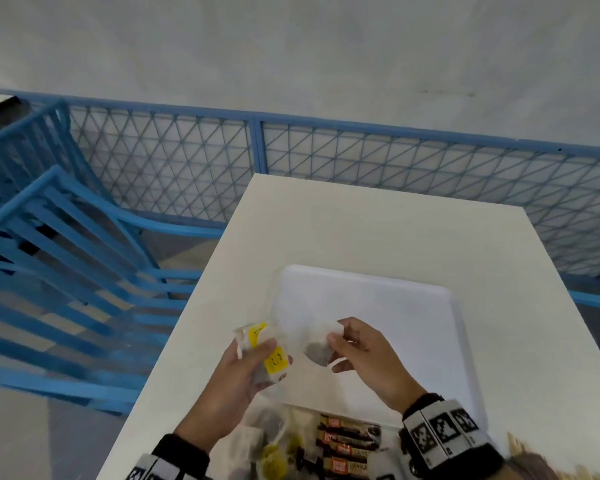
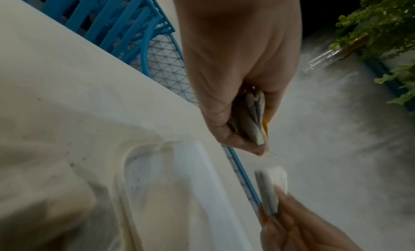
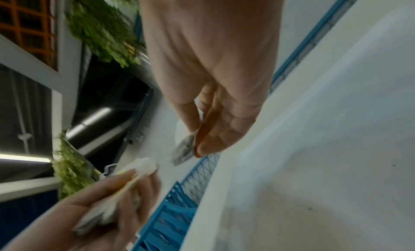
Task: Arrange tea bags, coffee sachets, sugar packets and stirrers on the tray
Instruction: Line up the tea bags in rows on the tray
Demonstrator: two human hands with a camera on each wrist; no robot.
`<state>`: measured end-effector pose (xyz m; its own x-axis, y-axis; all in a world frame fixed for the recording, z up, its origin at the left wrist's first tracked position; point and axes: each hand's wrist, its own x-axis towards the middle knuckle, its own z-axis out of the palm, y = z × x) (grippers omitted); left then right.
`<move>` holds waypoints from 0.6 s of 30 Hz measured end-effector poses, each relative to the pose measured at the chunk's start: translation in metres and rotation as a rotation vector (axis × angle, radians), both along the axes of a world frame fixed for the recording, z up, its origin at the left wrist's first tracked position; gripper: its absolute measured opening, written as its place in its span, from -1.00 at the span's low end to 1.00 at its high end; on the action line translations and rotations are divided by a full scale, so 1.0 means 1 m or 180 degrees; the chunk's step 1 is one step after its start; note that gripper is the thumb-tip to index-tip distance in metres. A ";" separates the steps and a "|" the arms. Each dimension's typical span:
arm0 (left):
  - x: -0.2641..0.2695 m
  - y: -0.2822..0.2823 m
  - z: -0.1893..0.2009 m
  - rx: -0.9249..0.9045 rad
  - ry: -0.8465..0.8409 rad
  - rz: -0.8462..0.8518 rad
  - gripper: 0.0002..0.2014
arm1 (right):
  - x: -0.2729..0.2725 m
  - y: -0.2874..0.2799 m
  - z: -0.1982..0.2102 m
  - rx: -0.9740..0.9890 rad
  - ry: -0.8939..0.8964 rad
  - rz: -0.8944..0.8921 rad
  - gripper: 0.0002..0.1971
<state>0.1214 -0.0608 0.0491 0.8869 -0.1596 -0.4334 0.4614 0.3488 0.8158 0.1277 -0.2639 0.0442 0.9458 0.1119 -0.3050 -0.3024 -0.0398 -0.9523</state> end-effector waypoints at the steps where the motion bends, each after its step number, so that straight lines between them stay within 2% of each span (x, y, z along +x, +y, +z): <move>1: 0.005 0.006 -0.003 0.0003 0.0033 0.0069 -0.79 | 0.008 0.000 -0.005 -0.0085 0.0059 0.0001 -0.96; 4: 0.021 0.024 -0.012 0.0021 0.0128 0.0255 -0.77 | 0.039 0.003 -0.021 -0.0360 0.0132 -0.0070 -0.98; 11: 0.047 0.049 -0.030 0.0128 0.0392 0.0644 -0.70 | 0.114 0.022 -0.060 -0.0866 0.0152 -0.0083 -0.81; 18: 0.058 0.056 -0.038 0.0253 0.0436 0.0579 -0.81 | 0.160 0.032 -0.082 -0.1140 0.0112 -0.0249 -0.74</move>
